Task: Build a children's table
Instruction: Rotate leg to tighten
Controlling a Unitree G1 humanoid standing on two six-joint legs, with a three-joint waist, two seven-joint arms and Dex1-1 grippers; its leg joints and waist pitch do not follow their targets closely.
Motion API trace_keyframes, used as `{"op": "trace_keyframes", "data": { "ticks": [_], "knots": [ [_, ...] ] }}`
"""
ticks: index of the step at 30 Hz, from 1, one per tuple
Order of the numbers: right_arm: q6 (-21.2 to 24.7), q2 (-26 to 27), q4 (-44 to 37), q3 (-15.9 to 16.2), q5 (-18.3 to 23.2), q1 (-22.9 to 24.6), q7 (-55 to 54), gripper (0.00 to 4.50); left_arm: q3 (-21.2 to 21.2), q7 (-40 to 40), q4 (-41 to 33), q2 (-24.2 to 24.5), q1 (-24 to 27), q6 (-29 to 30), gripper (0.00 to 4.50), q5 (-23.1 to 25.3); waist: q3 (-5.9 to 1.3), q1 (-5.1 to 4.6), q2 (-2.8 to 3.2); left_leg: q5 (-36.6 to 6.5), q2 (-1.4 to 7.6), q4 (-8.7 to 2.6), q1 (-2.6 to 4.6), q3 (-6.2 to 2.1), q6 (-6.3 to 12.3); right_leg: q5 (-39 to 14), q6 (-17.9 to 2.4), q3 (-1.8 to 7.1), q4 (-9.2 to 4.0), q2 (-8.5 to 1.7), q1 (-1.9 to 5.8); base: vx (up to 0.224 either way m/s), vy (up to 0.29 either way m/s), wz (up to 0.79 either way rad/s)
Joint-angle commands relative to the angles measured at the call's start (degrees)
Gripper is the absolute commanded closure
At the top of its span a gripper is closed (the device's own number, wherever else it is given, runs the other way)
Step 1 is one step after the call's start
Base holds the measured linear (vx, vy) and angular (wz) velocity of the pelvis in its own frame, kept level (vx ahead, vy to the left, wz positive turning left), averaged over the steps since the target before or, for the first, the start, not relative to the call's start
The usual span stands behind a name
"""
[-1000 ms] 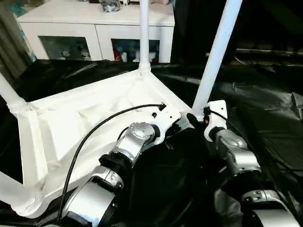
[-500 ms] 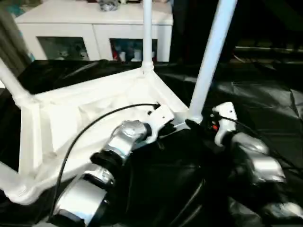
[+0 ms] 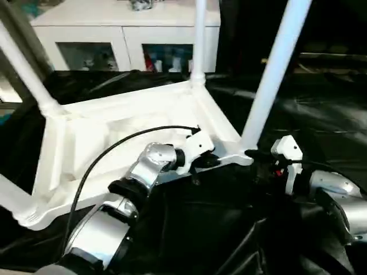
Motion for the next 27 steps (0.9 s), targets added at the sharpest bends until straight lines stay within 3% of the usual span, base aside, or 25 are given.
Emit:
{"op": "trace_keyframes", "data": {
  "ticks": [1, 2, 4, 5, 7, 8, 10, 11, 12, 13, 14, 15, 16, 17, 18, 19, 20, 21, 22, 24, 25, 26, 27],
  "knots": [
    [1.0, 0.39, -1.82, 0.73, 0.8, 0.59, 0.25, 0.63, 0.51, -2.68, -2.13, -0.72, -0.92, -0.13, 3.87, -1.99, -4.02, -0.1, -1.35, -9.95, 3.61, -3.47, 1.44, -1.82, 6.58, -9.58, -13.61, 2.18, -3.97, -3.89, 2.6, 0.0, 0.0, 0.0],
    [1.21, 0.63, -2.18, 0.93, 0.89, 0.69, 0.15, 0.63, 0.82, -3.1, -2.8, -0.41, -0.66, 0.53, 3.57, -2.4, -4.0, -0.15, -1.63, -9.79, 3.62, -3.42, 1.38, -1.8, 6.66, -9.03, -13.83, 2.15, -3.91, -3.86, 2.59, 0.0, 0.0, 0.0],
    [2.14, 2.07, -3.27, 1.46, 1.34, 0.57, -1.15, 0.63, 3.05, -4.15, -6.83, 0.88, 0.73, 3.48, 3.49, -5.12, -3.96, -0.26, -1.44, -9.64, 3.69, -3.52, 1.22, -1.85, 6.87, -8.38, -14.29, 2.1, -3.61, -3.91, 2.62, 0.0, 0.0, 0.0],
    [2.51, 2.82, -3.69, 1.65, 1.54, 0.32, -1.8, 0.63, 4.15, -4.94, -9.59, 1.66, 1.59, 5.38, 3.48, -6.7, -3.87, -0.5, -2.35, -9.83, 3.73, -3.6, 1.16, -1.74, 6.92, -8.62, -14.52, 2.1, -3.6, -3.92, 2.64, 0.0, 0.0, 0.0],
    [2.58, 3.7, -3.68, 1.77, 1.51, -0.19, -2.61, 0.63, 5.12, -5.14, -12.28, 2.87, 2.38, 7.04, 3.3, -7.74, -3.78, -0.61, -1.82, -10.32, 3.6, -3.57, 1.16, -1.81, 6.57, -11.05, -14.21, 2.09, -3.73, -4.06, 2.48, 0.0, 0.0, 0.0],
    [2.79, 4.36, -3.58, 1.8, 1.62, -0.59, -3.12, 0.63, 5.69, -5.3, -14.01, 3.86, 2.89, 7.97, 3.14, -8.24, -3.7, -0.81, -2.06, -10.7, 3.56, -3.62, 1.24, -1.74, 6.44, -11.99, -13.88, 2.12, -3.97, -3.88, 2.38, 0.0, 0.0, 0.0],
    [2.7, 4.94, -3.41, 2.07, 1.31, -1.05, -3.51, 0.63, 6.34, -6.51, -16.14, 5.12, 3.56, 9.81, 3.0, -9.25, -3.56, -1.24, -1.78, -11.8, 3.49, -3.8, 1.31, -1.81, 5.4, -14.56, -13.01, 2.17, -4.1, -3.77, 2.3, 0.0, 0.0, 0.0],
    [2.69, 5.49, -3.1, 2.35, 1.24, -1.57, -3.57, 0.63, 6.72, -7.21, -17.81, 6.62, 4.12, 11.39, 2.99, -9.58, -3.54, -1.57, -2.91, -11.74, 3.53, -3.88, 1.38, -1.69, 5.2, -14.52, -12.71, 2.24, -4.14, -3.65, 2.3, 0.0, 0.0, 0.0],
    [2.52, 5.83, -2.82, 2.6, 1.05, -1.94, -3.64, 0.63, 6.72, -7.92, -19.06, 8.05, 4.58, 12.87, 2.81, -9.46, -3.53, -1.52, -2.13, -11.66, 3.51, -3.93, 1.33, -1.85, 4.93, -15.31, -12.42, 2.28, -3.99, -3.74, 2.23, 0.0, 0.0, 0.0],
    [2.18, 6.8, -2.1, 3.18, 0.57, -2.91, -3.95, 0.63, 6.56, -9.78, -22.93, 12.17, 6.09, 17.08, 2.68, -8.88, -3.57, -1.6, -2.82, -11.71, 3.68, -3.98, 1.49, -1.78, 4.59, -15.27, -12.44, 2.29, -3.88, -3.79, 2.18, 0.0, 0.0, 0.0],
    [1.89, 7.17, -1.74, 3.29, 0.28, -3.28, -4.29, 0.63, 6.54, -10.49, -24.43, 13.58, 6.73, 18.53, 2.58, -8.77, -3.67, -1.57, -2.51, -11.16, 3.82, -4.09, 1.33, -2.15, 4.25, -14.72, -12.64, 2.33, -3.43, -4.08, 2.36, 0.0, 0.0, 0.0],
    [1.39, 7.73, -1.14, 3.42, -0.22, -3.83, -4.91, 0.63, 6.47, -11.61, -26.85, 15.75, 7.76, 20.8, 2.53, -8.62, -3.48, -2.3, -2.05, -10.78, 3.6, -4.48, 0.88, -2.3, 3.43, -14.62, -11.76, 2.16, -3.27, -3.66, 2.39, 0.0, 0.0, 0.0],
    [0.55, 8.78, -0.11, 3.16, -0.57, -4.62, -6.25, 0.63, 6.89, -12.57, -29.9, 17.71, 9.08, 23.05, 2.47, -9.33, -3.44, -2.45, -1.97, -11.37, 3.63, -4.47, 1.27, -2.15, 3.13, -14.58, -11.71, 2.25, -3.49, -3.45, 2.02, 0.0, 0.0, 0.0],
    [0.21, 9.21, 0.25, 3.08, -0.71, -4.89, -6.8, 0.63, 7.09, -12.94, -31.08, 18.45, 9.62, 23.88, 2.47, -9.64, -3.45, -2.41, -2.31, -11.99, 3.85, -4.36, 1.95, -2.02, 2.2, -13.29, -12.86, 2.54, -3.34, -3.66, 1.64, 0.0, 0.0, 0.0],
    [-0.54, 10.39, 1.71, 2.73, -1.59, -5.9, -9.23, 0.63, 7.57, -13.83, -34.17, 19.8, 10.97, 25.83, 2.22, -10.66, -3.39, -2.48, -2.41, -11.52, 3.6, -4.32, 1.83, -1.79, 2.11, -12.05, -13.34, 2.53, -3.35, -3.37, 1.79, 0.0, 0.0, 0.0],
    [-1.07, 11.24, 2.78, 2.48, -2.26, -6.63, -11.04, 0.63, 7.91, -14.46, -36.4, 20.75, 11.95, 27.23, 2.22, -11.41, -3.6, -2.22, -2.17, -10.92, 3.83, -4.24, 2.15, -1.85, 1.56, -10.84, -13.96, 2.59, -2.87, -3.65, 1.66, 0.0, 0.0, 0.0],
    [-1.07, 11.24, 2.78, 2.48, -2.26, -6.63, -11.04, 0.63, 7.91, -14.46, -36.4, 20.75, 11.95, 27.23, 2.15, -11.41, -3.47, -2.37, -2.12, -10.47, 3.72, -4.36, 1.9, -1.79, 1.69, -10.18, -14.35, 2.65, -2.94, -3.56, 1.63, 0.0, 0.0, 0.0],
    [-1.59, 12.55, 4.03, 2.19, -2.53, -7.49, -12.79, 0.63, 7.94, -15.22, -40.5, 22.02, 13.77, 29.89, 2.15, -12.7, -3.59, -1.89, -2.44, -9.95, 3.79, -4.15, 2.31, -1.6, 1.51, -8.35, -14.78, 2.72, -2.56, -3.51, 1.63, 0.0, 0.0, 0.0],
    [-2.02, 13.87, 5.05, 1.94, -2.65, -8.09, -14.38, 0.63, 7.82, -15.88, -43.86, 22.99, 15.34, 31.81, 2.1, -13.84, -3.42, -1.85, -2.33, -9.46, 3.68, -4.3, 2.03, -1.58, 1.73, -8.22, -14.67, 2.7, -2.68, -3.35, 1.69, 0.0, 0.0, 0.0],
    [-2.3, 15.36, 5.85, 1.79, -2.48, -8.52, -15.76, 0.63, 7.42, -16.87, -49.14, 24.55, 17.91, 35.34, 1.8, -15.79, -3.43, -1.85, -2.9, -9.33, 3.69, -4.37, 2.01, -1.49, 1.56, -8.16, -14.52, 2.69, -2.45, -3.4, 1.8, 0.0, 0.0, 0.0],
    [-2.4, 16.38, 6.32, 1.8, -2.41, -8.74, -16.64, 0.63, 7.01, -17.58, -52.81, 25.71, 19.82, 37.8, 1.72, -17.1, -3.23, -1.99, -2.6, -10.29, 3.6, -4.53, 1.93, -1.53, 1.33, -9.64, -14.11, 2.71, -2.65, -3.26, 1.71, 0.0, 0.0, 0.0],
    [-2.4, 16.38, 6.32, 1.8, -2.41, -8.74, -16.64, 0.63, 7.01, -17.58, -52.81, 25.71, 19.82, 37.8, 1.73, -17.1, -3.24, -2.03, -2.55, -10.92, 3.64, -4.52, 2.08, -1.56, 0.72, -9.92, -13.9, 2.8, -2.65, -3.31, 1.7, 0.0, 0.0, 0.0],
    [-2.94, 18.35, 7.22, 1.92, -2.79, -8.98, -18.8, 0.63, 5.94, -17.76, -57.82, 27.63, 22.99, 40.93, 1.64, -17.27, -3.16, -2.02, -2.96, -11.92, 3.62, -4.59, 2.33, -1.4, 0.15, -10.89, -13.48, 2.83, -2.81, -3.18, 1.54, 0.0, 0.0, 0.0]
  ]
}}
